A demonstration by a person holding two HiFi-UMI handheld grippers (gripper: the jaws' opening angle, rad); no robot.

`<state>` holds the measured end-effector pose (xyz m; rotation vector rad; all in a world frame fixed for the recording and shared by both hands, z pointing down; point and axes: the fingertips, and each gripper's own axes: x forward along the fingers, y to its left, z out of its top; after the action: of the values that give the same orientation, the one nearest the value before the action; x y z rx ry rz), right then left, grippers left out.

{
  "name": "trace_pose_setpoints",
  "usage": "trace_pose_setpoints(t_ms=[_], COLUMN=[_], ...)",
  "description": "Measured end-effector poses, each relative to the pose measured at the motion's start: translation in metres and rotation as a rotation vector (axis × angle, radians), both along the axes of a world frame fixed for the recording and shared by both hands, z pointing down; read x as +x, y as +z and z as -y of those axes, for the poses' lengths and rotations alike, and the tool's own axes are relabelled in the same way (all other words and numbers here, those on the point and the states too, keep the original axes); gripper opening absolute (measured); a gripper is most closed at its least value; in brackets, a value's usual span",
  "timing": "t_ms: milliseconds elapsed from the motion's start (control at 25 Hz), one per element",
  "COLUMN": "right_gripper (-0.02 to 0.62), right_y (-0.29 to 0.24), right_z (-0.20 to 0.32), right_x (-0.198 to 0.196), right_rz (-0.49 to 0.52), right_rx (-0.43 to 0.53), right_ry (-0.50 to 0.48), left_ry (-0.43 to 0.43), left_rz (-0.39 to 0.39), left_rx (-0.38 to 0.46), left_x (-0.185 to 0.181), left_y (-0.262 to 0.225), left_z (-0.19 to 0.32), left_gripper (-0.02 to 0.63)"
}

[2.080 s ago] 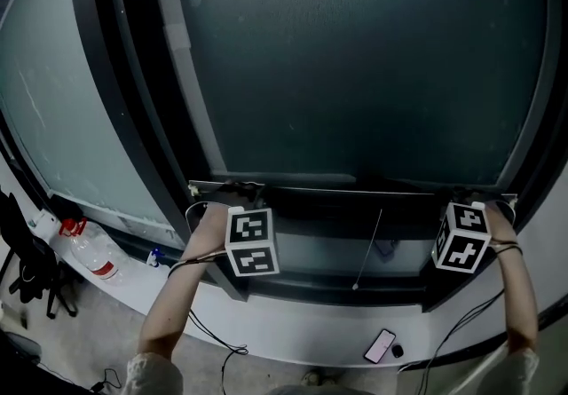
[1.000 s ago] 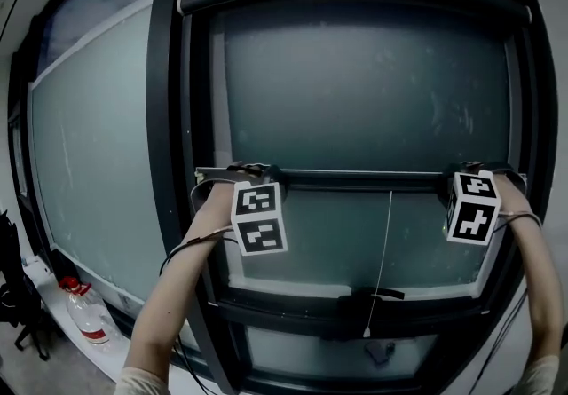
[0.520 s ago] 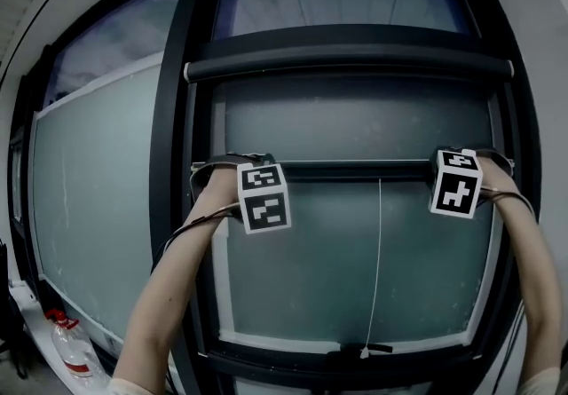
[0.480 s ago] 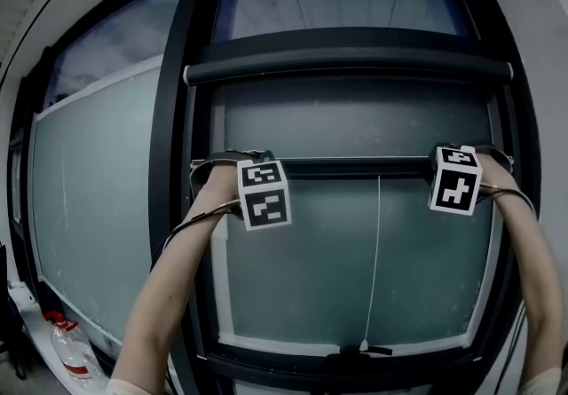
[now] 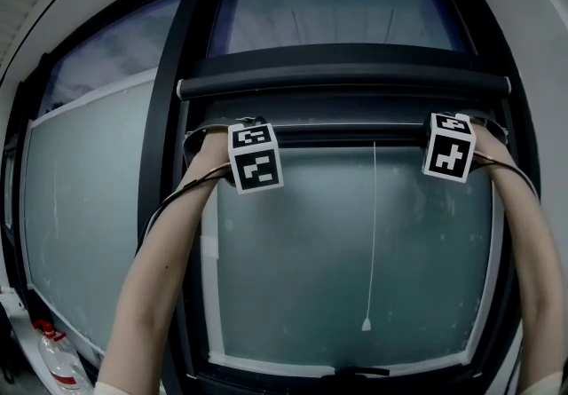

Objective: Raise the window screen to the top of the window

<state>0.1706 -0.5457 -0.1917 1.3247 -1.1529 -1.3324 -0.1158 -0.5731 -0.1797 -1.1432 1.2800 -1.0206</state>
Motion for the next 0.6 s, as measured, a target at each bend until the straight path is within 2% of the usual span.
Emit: trace_pose_setpoints(t_ms=[160, 600], right_gripper=[0.02, 0.02], right_y=[-0.025, -0.071], right_z=[-0.001, -0.001], right_x=[0.0, 0.0], right_rz=[0.004, -0.008], right_rx=[0.069, 0.176], right_ry=[-0.002, 0.014], left_ry=[-0.003, 0.011], left_rz=[0.006, 0.001], left_rx=[0.068, 0.183], left_x=[0.001, 0.0], left_y=[-0.025, -0.073], left_z=[-0.001, -0.003], left_gripper=[0.014, 0.015])
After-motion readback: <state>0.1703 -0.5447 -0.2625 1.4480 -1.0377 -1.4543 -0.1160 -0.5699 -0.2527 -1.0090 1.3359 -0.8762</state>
